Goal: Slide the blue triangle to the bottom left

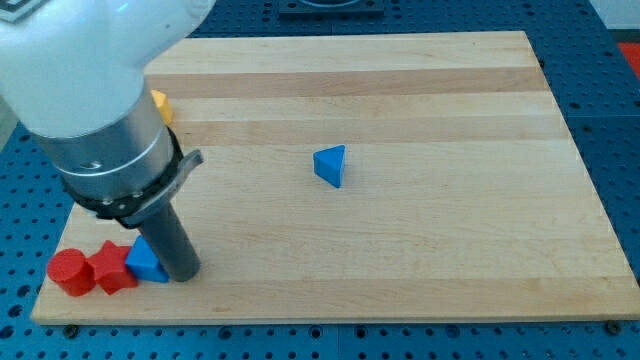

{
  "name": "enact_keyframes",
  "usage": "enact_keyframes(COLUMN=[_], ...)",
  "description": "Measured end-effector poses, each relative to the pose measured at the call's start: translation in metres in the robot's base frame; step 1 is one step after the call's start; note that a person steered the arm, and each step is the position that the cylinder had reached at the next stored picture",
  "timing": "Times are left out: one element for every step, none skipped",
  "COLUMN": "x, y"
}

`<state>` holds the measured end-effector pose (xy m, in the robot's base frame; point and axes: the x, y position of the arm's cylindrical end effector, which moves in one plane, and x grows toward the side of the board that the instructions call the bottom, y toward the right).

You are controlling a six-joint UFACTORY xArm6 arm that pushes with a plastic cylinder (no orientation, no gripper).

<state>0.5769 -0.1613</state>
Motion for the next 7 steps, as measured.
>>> enact_keyframes(x=[0.000, 0.000, -0.018, -0.051, -0.102, -0.141, -0.142], y=[-0.002, 0.021, 0.119, 0.221, 0.250, 0.227, 0.226])
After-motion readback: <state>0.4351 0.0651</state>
